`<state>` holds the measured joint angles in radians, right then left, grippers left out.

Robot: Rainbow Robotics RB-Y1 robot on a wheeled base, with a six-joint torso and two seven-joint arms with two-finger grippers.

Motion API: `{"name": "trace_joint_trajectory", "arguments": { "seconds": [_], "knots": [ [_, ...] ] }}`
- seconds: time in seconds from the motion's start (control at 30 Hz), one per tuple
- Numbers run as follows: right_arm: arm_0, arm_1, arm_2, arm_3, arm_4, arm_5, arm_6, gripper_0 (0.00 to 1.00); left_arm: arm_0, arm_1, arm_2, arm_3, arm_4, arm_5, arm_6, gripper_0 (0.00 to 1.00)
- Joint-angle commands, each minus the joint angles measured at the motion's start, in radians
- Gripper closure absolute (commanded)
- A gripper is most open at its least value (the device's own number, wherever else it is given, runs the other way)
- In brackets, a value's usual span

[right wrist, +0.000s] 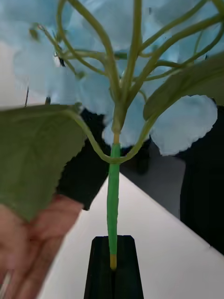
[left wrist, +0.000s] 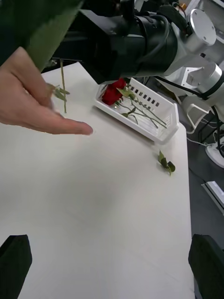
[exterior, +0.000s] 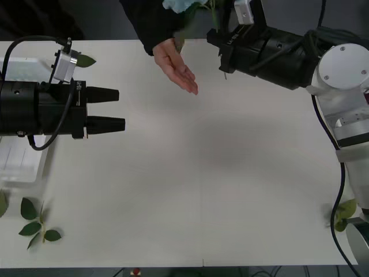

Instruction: Place the red flowers into the right box and the blue flowers into the left box. If a person shows an open palm, hand one flower to the person first, then continue sorting.

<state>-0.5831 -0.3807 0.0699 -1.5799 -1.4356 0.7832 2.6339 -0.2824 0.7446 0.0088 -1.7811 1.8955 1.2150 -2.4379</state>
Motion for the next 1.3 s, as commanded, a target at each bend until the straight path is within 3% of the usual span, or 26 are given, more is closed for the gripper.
{"name": "trace_joint_trajectory", "arguments": {
  "seconds": [0.03, 0.37, 0.87, 0.9, 0.97, 1.0, 1.03, 1.3],
  "knots": [
    [-0.017, 0.005, -0.006, -0.046, -0.077, -0.019, 0.071, 1.00, -0.001, -0.014, 0.008, -0.015, -0.003, 0.008, 0.028, 0.02],
    [-0.012, 0.008, -0.007, -0.054, -0.240, -0.058, 0.071, 1.00, -0.001, -0.016, 0.008, -0.015, -0.003, 0.008, 0.028, 0.02],
    [-0.012, 0.008, -0.007, -0.054, -0.240, -0.058, 0.071, 1.00, -0.001, -0.016, 0.008, -0.015, -0.003, 0.008, 0.030, 0.02],
    [-0.012, 0.008, -0.007, -0.054, -0.240, -0.058, 0.071, 0.97, -0.001, -0.016, 0.008, -0.015, -0.003, 0.008, 0.030, 0.02],
    [-0.012, 0.008, -0.007, -0.054, -0.240, -0.058, 0.071, 0.28, -0.001, -0.016, 0.008, -0.015, -0.003, 0.008, 0.030, 0.02],
    [-0.012, 0.008, -0.007, -0.054, -0.240, -0.058, 0.071, 0.04, -0.001, -0.016, 0.008, -0.014, -0.003, 0.008, 0.030, 0.02],
    [-0.012, 0.008, -0.007, -0.054, -0.240, -0.058, 0.071, 0.00, -0.001, -0.016, 0.008, -0.015, -0.003, 0.008, 0.030, 0.02],
    [-0.012, 0.008, -0.007, -0.054, -0.240, -0.058, 0.071, 0.00, -0.001, -0.016, 0.008, -0.015, -0.003, 0.008, 0.030, 0.02]
  ]
}}
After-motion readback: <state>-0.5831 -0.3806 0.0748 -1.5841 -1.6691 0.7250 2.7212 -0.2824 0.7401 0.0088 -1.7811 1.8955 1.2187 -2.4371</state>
